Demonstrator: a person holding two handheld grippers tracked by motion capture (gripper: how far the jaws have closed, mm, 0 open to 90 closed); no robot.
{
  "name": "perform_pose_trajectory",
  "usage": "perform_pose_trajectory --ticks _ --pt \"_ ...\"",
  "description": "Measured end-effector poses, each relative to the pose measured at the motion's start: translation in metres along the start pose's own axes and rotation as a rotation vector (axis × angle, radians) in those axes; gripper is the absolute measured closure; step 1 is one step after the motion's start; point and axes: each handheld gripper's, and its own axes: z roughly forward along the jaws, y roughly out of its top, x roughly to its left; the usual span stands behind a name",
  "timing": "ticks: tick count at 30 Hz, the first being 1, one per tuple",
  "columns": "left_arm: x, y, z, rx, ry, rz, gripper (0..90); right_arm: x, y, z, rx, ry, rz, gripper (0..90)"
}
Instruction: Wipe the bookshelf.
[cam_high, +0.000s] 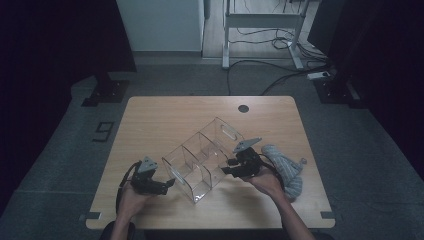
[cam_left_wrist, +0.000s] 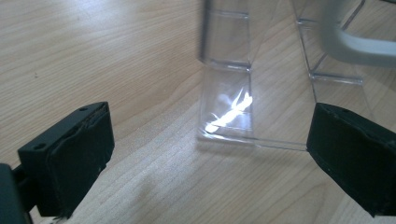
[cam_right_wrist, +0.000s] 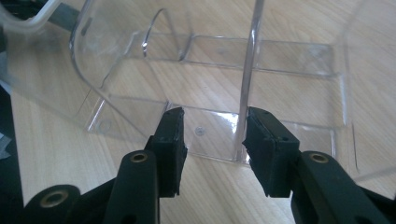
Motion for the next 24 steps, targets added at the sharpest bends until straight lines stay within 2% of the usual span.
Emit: perform_pose_trajectory --ticks 9,12,15,19,24 --pt "0.004 -0.001 0.003 0.009 0.026 -0.015 0.4 0.014 0.002 0.007 0.023 0.014 -0.02 54.7" --pt "0.003 -0.003 -0.001 0.005 0.006 -0.024 0.8 0.015 0.002 0.008 0.022 0.022 -0.017 54.3" --pt "-0.002 -0.005 -0.007 0.0 -0.001 -0.014 0.8 0.015 0.001 0.007 0.018 0.042 -0.015 50.7" --pt "-0.012 -0.008 -0.018 -0.019 -0.023 0.004 0.8 0.014 -0.002 0.003 0.013 0.033 -0.01 47.0" --pt "-0.025 -0.006 -0.025 -0.019 -0.051 0.041 0.0 0.013 -0.012 -0.004 0.02 0.013 0.009 45.1"
